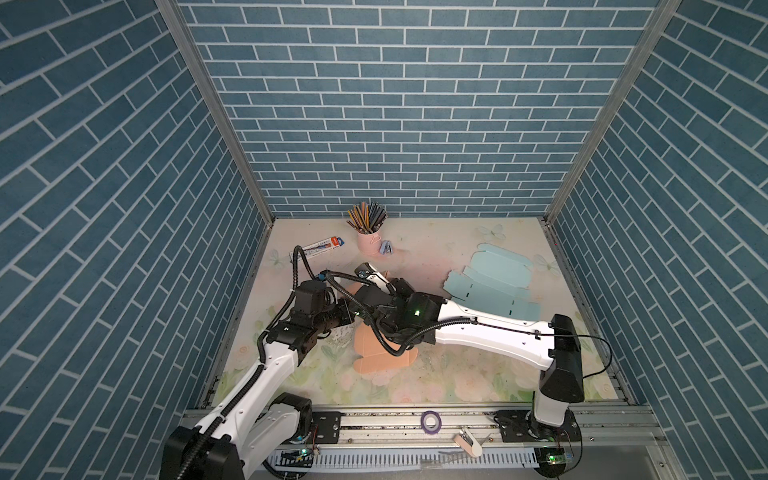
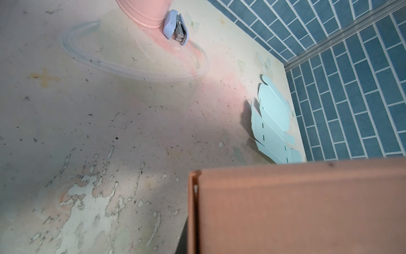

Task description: Fold the paper box

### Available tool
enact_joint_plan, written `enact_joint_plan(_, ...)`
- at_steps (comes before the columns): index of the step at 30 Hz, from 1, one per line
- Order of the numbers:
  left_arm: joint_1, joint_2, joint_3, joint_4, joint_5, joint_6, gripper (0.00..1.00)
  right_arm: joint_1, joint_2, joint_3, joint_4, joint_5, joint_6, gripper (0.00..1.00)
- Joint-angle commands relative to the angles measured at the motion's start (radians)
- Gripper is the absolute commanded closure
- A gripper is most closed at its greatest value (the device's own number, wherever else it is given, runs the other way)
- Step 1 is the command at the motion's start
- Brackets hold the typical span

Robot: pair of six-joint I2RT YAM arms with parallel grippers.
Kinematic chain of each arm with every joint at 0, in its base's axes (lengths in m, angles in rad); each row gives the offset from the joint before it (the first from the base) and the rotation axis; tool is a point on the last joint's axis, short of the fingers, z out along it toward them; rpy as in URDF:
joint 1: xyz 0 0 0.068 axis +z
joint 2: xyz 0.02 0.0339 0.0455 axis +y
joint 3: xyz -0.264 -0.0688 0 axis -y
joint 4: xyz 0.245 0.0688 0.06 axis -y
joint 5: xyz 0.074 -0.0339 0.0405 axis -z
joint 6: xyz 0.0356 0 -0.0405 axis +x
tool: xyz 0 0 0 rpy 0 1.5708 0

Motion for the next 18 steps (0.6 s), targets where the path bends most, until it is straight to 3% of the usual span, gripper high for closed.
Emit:
enact_joint_plan(1, -0.005, -0.011, -0.008, 0.030, 0.025, 0.011, 0.92, 0.017, 0.052, 0.035, -0.033, 0.099, -0.023, 0.77)
enact_joint_plan(11, -0.005, 0.012, -0.004, 0.059, 0.047, -0.005, 0.92, 0.022, 0.115, 0.085, -0.044, 0.206, -0.053, 0.75)
enact_joint_plan(18, -0.005, 0.017, -0.009, 0.082, 0.063, -0.023, 0.93, 0.023, 0.136, 0.089, -0.035, 0.250, -0.073, 0.84)
